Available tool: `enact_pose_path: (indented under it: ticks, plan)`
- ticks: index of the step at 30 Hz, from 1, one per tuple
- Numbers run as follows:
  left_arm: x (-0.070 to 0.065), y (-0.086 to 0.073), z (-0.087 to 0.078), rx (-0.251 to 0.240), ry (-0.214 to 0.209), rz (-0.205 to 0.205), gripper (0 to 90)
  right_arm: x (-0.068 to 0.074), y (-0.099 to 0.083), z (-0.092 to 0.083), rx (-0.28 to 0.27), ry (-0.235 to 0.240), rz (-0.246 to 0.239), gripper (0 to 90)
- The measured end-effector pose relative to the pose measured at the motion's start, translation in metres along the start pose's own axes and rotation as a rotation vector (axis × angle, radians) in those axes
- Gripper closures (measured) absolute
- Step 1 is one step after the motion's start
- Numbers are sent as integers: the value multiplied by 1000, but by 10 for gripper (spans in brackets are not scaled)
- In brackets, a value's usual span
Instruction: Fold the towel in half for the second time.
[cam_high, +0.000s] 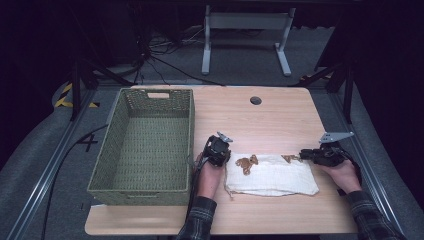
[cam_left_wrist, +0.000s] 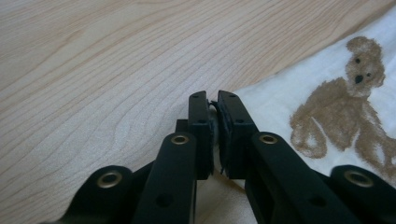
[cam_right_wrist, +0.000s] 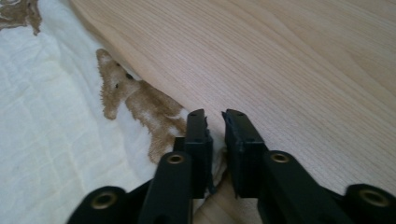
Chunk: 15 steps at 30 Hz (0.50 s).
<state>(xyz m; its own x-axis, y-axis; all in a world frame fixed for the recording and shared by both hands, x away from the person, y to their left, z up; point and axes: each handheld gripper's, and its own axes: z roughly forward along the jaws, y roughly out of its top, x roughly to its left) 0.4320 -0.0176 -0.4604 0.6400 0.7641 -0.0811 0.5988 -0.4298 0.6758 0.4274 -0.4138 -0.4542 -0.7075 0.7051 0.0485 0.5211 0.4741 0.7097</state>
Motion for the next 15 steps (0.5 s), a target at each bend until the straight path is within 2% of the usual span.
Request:
enact_pose_path:
  ticks: [5, 7, 11, 15]
  plan:
    - [2, 0, -2, -16, -18, -25, 866, -1, 0, -4, -15, -31, -11, 878]
    - [0, 2, -6, -47, -23, -27, 866, -3, 1, -9, -33, -46, -9, 879]
    - [-4, 6, -14, -105, -28, -23, 866, -5, 3, -21, -83, -81, -13, 879]
    - [-9, 9, -22, -131, -21, -6, 866, -3, 4, -32, -118, -92, -26, 879]
